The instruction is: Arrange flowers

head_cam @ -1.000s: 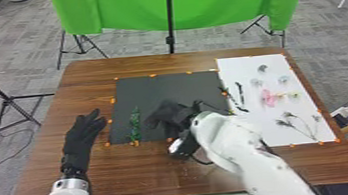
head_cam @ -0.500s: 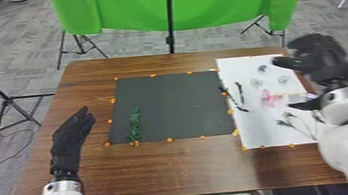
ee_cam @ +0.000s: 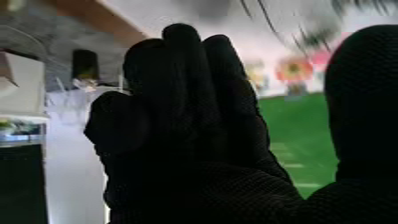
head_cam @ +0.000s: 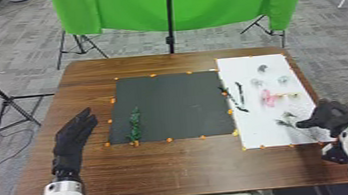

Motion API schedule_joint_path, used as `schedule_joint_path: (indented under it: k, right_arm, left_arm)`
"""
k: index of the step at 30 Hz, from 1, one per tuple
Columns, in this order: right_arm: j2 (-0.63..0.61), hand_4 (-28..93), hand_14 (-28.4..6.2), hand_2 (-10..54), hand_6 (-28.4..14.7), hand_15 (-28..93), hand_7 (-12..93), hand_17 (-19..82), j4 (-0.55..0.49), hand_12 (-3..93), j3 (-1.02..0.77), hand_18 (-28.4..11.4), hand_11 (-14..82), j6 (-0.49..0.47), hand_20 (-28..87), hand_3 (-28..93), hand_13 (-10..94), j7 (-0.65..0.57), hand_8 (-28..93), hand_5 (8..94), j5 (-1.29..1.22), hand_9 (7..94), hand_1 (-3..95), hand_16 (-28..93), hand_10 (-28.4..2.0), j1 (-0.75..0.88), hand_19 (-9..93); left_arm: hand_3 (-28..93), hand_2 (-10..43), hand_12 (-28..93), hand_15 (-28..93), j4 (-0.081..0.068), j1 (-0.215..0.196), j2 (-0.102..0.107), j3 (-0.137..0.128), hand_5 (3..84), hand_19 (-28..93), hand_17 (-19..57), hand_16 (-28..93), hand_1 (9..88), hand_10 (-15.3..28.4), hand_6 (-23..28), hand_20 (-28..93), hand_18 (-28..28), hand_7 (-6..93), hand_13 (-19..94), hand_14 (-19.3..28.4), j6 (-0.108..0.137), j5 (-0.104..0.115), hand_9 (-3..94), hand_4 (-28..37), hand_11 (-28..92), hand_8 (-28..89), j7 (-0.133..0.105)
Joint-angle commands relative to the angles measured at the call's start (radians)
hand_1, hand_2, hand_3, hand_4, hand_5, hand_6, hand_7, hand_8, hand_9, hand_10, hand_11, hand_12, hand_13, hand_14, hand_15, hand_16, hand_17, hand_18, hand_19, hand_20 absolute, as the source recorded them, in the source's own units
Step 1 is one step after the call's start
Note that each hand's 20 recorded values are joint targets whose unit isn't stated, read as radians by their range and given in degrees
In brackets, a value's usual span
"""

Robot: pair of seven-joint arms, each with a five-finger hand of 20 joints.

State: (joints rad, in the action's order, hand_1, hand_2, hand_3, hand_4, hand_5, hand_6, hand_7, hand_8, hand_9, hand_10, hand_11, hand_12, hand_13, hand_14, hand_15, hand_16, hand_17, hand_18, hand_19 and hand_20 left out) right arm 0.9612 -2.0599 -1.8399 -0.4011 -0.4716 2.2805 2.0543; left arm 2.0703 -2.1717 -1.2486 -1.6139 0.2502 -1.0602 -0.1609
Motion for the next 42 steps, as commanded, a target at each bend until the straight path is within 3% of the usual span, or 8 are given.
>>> schedule_joint_path:
  k: [1, 3, 4, 6, 17, 23, 34, 42]
  right_arm:
    - [0.016, -28, -8.2, -9.5, -4.2, 66, 17, 52, 0.069, 23.4, 0.051, -16.0, 21.7, 0.214, 55, 62, 75, 0.022, -6, 65.9, 0.112, 71.6, 39.7, 32, -15.3, 0.056, 93]
    - [0.015, -27, -6.4, -9.5, -2.2, 65, 20, 55, 0.085, 24.0, 0.068, -14.8, 26.0, 0.322, 57, 62, 79, 0.048, -7, 69.2, 0.120, 77.3, 44.3, 32, -12.9, 0.068, 93]
    - [0.016, -23, -5.5, -9.5, -1.4, 65, 21, 57, 0.085, 28.9, 0.069, -14.4, 25.7, 0.334, 59, 54, 82, 0.061, 6, 71.8, 0.128, 80.8, 51.4, 33, -11.1, 0.069, 93]
    - [0.010, -19, -4.2, -9.5, -0.2, 65, 24, 60, 0.091, 35.4, 0.077, -13.7, 24.5, 0.402, 60, 49, 84, 0.080, 13, 76.0, 0.129, 86.1, 58.1, 33, -9.5, 0.073, 93]
    - [0.015, -16, -2.2, -9.5, 1.2, 64, 29, 64, -0.054, 37.0, 0.109, -12.6, 31.0, 0.561, 63, 56, 89, 0.070, 17, 79.9, 0.010, 89.8, 59.3, 33, -8.6, 0.018, 93]
    - [0.069, -15, -1.9, -9.5, 1.0, 64, 30, 65, -0.112, 36.7, 0.302, -12.4, 32.0, 0.542, 64, 56, 90, 0.032, 18, 80.1, -0.077, 89.8, 59.1, 34, -9.0, -0.126, 93]
    - [0.351, -14, -1.6, -9.5, 0.3, 63, 29, 66, 0.059, 35.3, 0.654, -12.3, 33.2, 0.571, 64, 56, 91, -0.003, 18, 80.9, -0.131, 90.5, 59.9, 34, -9.6, -0.343, 93]
    - [0.397, -13, -1.4, -9.5, -0.1, 63, 29, 66, 0.133, 35.0, 0.774, -12.3, 33.4, 0.558, 64, 55, 91, -0.039, 18, 81.0, -0.203, 90.5, 60.5, 34, -9.7, -0.397, 93]
  left_arm:
    - [65, -1.3, 15, 11, -0.007, -0.007, -0.009, 0.008, 45.6, 9, 9.1, 4, 25.0, 11.7, 3.1, 24, 11.9, 9.1, 36, 14.3, -0.016, -0.008, 43.0, -24.0, 15, -6, 0.024]
    - [65, -1.3, 15, 11, -0.006, -0.009, -0.011, 0.009, 45.7, 9, 9.0, 4, 24.9, 11.8, 3.1, 23, 11.9, 9.1, 36, 14.4, -0.017, -0.008, 43.1, -24.0, 15, -6, 0.024]
    - [65, -1.3, 15, 11, -0.006, -0.010, -0.012, 0.009, 45.7, 9, 9.0, 4, 24.9, 11.8, 3.0, 23, 12.0, 9.2, 36, 14.3, -0.017, -0.008, 43.2, -24.1, 15, -6, 0.025]
    - [65, -1.2, 15, 11, -0.004, -0.017, -0.011, 0.009, 45.7, 9, 9.0, 4, 25.0, 11.9, 3.0, 23, 11.9, 9.1, 36, 14.3, -0.017, -0.007, 43.6, -24.2, 15, -6, 0.026]
    - [65, -1.0, 15, 11, -0.005, -0.019, -0.006, 0.007, 45.8, 8, 9.0, 4, 24.8, 12.1, 3.1, 23, 11.9, 9.1, 36, 14.6, -0.025, -0.003, 44.3, -24.4, 15, -6, 0.029]
    - [65, -0.9, 15, 11, -0.007, -0.019, -0.009, 0.008, 45.9, 8, 8.9, 4, 24.6, 12.2, 3.1, 23, 11.8, 9.1, 36, 14.6, -0.029, 0.000, 44.4, -24.5, 15, -6, 0.031]
    - [65, -0.8, 15, 11, -0.014, -0.004, -0.016, 0.014, 45.9, 8, 8.7, 4, 24.4, 12.3, 3.2, 23, 11.8, 9.0, 36, 14.7, -0.062, -0.009, 44.4, -24.5, 15, -6, 0.056]
    - [65, -0.3, 14, 11, -0.012, -0.003, -0.008, 0.015, 45.9, 8, 8.5, 4, 24.6, 12.2, 3.2, 23, 11.9, 8.8, 36, 14.6, -0.054, -0.009, 44.4, -24.3, 15, -6, 0.063]
